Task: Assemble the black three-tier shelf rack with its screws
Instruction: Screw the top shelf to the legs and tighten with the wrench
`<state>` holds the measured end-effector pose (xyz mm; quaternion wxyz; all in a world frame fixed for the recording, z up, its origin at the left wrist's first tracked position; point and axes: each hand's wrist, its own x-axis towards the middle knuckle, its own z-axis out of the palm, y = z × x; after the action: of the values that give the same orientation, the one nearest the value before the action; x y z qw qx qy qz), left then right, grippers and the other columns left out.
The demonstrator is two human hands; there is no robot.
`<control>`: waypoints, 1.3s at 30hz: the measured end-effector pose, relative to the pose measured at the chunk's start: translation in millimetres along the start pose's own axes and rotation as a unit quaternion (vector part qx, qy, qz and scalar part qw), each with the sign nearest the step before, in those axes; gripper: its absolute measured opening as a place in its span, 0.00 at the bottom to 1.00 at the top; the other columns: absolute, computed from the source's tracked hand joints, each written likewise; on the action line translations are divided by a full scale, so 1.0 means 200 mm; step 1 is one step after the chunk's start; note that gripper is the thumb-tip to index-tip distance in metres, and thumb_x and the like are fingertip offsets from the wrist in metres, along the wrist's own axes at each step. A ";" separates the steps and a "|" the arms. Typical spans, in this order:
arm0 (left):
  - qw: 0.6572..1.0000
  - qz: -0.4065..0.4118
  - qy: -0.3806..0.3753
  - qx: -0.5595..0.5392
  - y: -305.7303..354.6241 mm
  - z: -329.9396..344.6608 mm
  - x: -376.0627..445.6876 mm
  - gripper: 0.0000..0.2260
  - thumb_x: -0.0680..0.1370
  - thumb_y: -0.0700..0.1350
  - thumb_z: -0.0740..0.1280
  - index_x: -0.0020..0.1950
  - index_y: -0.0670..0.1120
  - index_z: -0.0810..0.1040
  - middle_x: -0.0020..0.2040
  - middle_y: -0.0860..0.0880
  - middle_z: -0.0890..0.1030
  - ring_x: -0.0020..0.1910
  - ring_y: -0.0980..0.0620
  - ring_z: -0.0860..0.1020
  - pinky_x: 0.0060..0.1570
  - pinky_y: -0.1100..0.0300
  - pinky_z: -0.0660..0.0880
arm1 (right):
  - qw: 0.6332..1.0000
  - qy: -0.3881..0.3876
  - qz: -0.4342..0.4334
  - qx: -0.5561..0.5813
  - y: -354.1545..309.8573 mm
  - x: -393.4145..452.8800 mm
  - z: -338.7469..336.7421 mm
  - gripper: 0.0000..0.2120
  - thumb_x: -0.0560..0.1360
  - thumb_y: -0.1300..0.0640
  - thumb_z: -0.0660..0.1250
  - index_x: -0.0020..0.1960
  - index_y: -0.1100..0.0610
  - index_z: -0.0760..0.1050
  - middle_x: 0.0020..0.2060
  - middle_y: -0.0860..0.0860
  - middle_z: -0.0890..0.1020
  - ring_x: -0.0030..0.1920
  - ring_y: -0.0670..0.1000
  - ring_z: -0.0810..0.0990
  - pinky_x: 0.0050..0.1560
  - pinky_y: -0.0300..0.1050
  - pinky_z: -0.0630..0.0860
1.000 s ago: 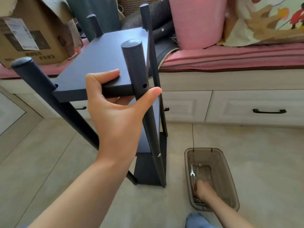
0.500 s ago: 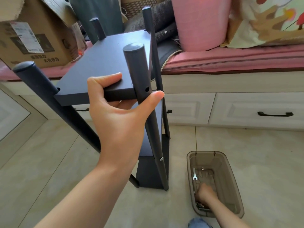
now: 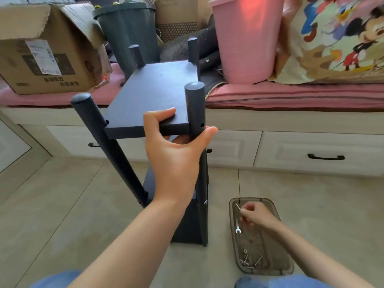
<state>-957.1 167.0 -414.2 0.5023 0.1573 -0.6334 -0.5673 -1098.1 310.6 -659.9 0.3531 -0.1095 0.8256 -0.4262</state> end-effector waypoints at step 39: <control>0.991 -0.076 -0.076 -0.080 0.06 -0.07 0.00 0.25 0.71 0.35 0.79 0.56 0.56 0.72 0.52 0.53 0.79 0.44 0.55 0.86 0.47 0.64 0.82 | 0.899 0.100 -0.393 0.163 -1.12 -1.00 -0.21 0.04 0.71 0.67 0.74 0.41 0.66 0.80 0.35 0.59 0.85 0.35 0.55 0.86 0.39 0.39 0.81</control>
<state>-941.1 161.4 -406.0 0.4191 0.1201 -0.6084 -0.6631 -1008.6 296.1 -371.0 0.0852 -0.3230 0.6650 -0.6680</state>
